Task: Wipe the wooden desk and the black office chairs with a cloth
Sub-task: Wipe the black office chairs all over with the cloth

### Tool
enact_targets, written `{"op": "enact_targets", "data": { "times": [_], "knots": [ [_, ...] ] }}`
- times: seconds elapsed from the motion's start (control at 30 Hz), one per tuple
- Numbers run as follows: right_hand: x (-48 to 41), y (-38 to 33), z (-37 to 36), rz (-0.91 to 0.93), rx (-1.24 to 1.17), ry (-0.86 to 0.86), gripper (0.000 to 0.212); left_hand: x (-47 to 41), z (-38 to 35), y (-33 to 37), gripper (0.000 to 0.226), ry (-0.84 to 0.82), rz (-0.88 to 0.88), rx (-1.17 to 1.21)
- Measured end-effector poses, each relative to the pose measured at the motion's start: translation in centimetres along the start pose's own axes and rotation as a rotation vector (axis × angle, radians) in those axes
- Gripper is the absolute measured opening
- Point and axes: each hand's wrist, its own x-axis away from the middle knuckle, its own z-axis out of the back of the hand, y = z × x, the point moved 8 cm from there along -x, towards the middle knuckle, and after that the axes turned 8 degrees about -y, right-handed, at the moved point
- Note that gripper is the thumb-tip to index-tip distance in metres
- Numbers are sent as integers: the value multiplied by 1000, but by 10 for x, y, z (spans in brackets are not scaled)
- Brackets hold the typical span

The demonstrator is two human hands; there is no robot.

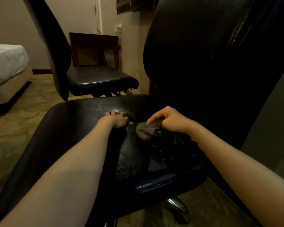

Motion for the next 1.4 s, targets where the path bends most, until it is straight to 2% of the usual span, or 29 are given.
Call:
{"op": "enact_targets", "data": {
  "times": [0.1, 0.17, 0.27, 0.33, 0.57, 0.73, 0.8, 0.87, 1.0, 1.07, 1.13, 1.23, 1.4],
  "knots": [
    [-36, 6, 19, -60, 66, 364, 47, 3, -3, 0, 66, 9, -7, 50],
    [-61, 14, 20, -123, 85, 471, 45, 5, -6, 3, 65, 18, 0, 48],
    [-91, 21, -11, -246, 377, 186, 45, 2, -7, 0, 64, 28, 6, 51],
    [-92, 23, -15, -268, 456, 126, 45, 0, -6, -2, 63, 37, 12, 37],
    [-48, 23, -16, 22, 71, 18, 39, 4, -4, 5, 63, 91, 28, -36],
    [5, 22, -27, 42, -106, -174, 57, 12, -7, 6, 58, 74, 67, -54],
    [18, 19, -30, 68, -123, -167, 50, 19, -13, 4, 57, 39, 85, -43],
    [21, 17, -26, 100, -83, -71, 40, 35, -18, 9, 59, 7, 64, -57],
    [22, 19, -17, 26, -32, 72, 46, 96, -28, 41, 60, -15, -78, -77],
    [22, 19, -13, -29, -66, 122, 44, 123, -36, 44, 62, -46, -64, -104],
    [20, 14, -17, -82, -25, 102, 45, 137, -50, 37, 64, -58, -25, -143],
    [17, 7, -29, -98, 195, -20, 52, 144, -68, 27, 59, -2, 5, -169],
    [33, 0, -37, 47, 203, -80, 54, 134, -74, 23, 57, 41, 28, -178]
  ]
}}
